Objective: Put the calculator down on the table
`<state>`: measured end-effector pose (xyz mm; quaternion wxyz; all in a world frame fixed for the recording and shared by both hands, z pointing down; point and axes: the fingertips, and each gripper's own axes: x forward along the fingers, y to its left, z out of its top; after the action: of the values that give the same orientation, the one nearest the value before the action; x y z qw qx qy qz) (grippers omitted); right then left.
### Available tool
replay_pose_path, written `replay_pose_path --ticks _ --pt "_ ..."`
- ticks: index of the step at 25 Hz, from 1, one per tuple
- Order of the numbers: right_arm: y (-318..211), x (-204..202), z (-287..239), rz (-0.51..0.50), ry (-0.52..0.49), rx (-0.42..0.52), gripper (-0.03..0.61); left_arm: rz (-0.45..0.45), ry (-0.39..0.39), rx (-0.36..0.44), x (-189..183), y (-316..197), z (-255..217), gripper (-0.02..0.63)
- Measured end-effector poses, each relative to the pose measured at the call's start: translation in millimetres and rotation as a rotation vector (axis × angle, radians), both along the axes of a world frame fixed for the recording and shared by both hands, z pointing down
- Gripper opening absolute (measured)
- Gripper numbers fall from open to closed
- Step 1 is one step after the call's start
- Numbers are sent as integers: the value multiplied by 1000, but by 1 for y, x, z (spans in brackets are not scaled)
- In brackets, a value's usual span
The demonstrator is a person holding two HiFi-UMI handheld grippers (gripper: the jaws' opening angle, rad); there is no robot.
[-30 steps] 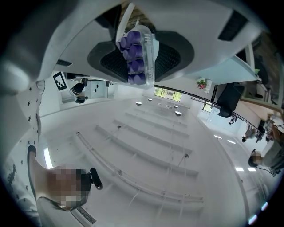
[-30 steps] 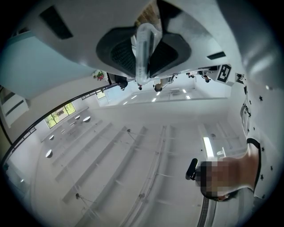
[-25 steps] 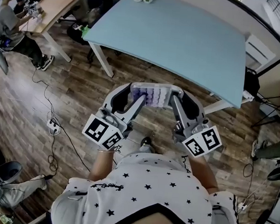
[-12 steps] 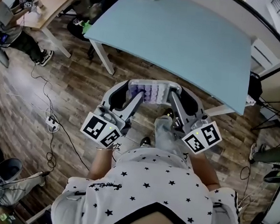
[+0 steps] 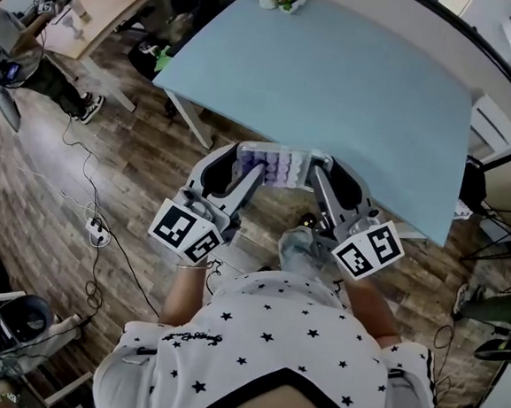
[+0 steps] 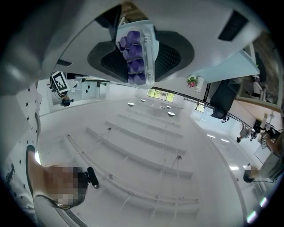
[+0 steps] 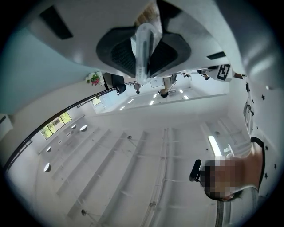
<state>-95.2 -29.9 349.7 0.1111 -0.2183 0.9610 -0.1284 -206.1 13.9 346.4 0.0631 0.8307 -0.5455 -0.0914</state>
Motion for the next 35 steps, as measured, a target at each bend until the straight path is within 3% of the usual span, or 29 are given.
replay_pose_path --ticks 18,26,35 --pt "-189 65 17 109 35 -60 86 103 24 -63 61 -202 18 196" --pt "-233 81 23 149 41 -64 86 141 24 -76 77 -250 25 198" --pt "-269 97 30 262 37 -113 85 253 7 -122 90 -300 32 198"
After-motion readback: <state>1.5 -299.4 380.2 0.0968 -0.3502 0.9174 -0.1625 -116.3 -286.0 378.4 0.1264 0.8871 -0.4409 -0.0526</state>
